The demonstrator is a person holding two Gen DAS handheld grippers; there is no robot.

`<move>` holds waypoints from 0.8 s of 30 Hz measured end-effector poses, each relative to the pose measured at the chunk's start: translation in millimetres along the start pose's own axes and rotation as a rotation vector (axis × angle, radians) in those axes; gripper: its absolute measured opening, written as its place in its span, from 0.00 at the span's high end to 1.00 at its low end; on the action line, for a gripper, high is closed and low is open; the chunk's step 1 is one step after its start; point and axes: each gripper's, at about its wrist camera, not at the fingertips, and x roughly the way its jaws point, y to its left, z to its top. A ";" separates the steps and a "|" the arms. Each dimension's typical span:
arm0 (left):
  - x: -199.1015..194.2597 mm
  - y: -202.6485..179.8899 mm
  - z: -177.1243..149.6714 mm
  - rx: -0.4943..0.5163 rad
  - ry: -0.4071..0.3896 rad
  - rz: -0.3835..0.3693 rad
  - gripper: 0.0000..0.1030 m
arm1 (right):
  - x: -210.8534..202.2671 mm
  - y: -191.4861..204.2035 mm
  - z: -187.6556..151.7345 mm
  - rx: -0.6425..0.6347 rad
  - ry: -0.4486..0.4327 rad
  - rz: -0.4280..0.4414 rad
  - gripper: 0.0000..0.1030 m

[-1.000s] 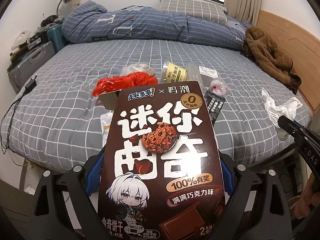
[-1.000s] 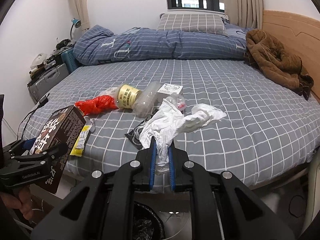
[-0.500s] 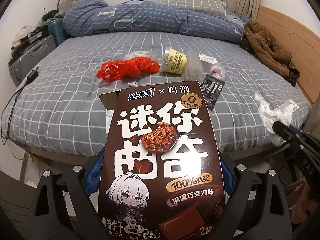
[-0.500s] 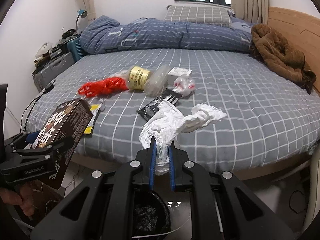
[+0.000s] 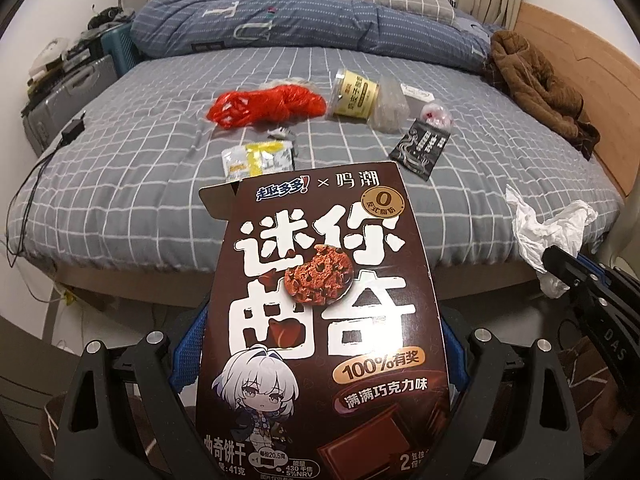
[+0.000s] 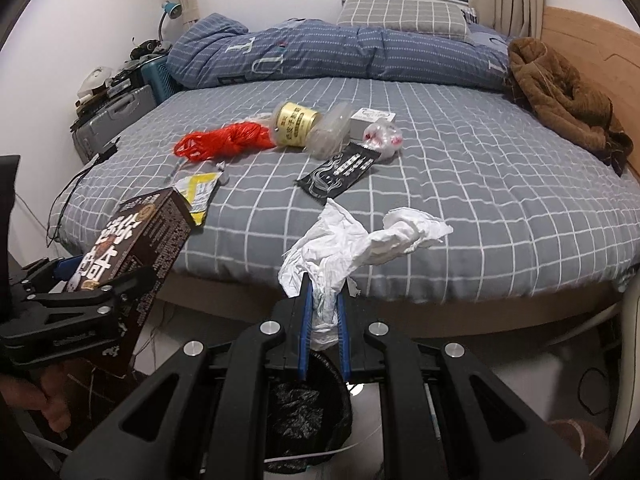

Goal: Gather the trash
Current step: 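Carry the cookie box and tissue down toward the black trash bin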

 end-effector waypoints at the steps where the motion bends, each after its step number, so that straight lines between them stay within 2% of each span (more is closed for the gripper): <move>1: -0.9 1.1 -3.0 -0.002 0.006 0.000 0.14 | -0.8 1.2 -2.4 0.000 0.005 0.001 0.90; 16: -15.0 19.7 -46.3 -0.036 0.057 0.036 0.14 | 1.6 21.0 -37.1 -0.011 0.089 0.056 0.90; 24: 1.0 27.3 -68.7 -0.046 0.115 0.038 0.14 | 23.2 33.2 -54.6 -0.037 0.148 0.035 0.90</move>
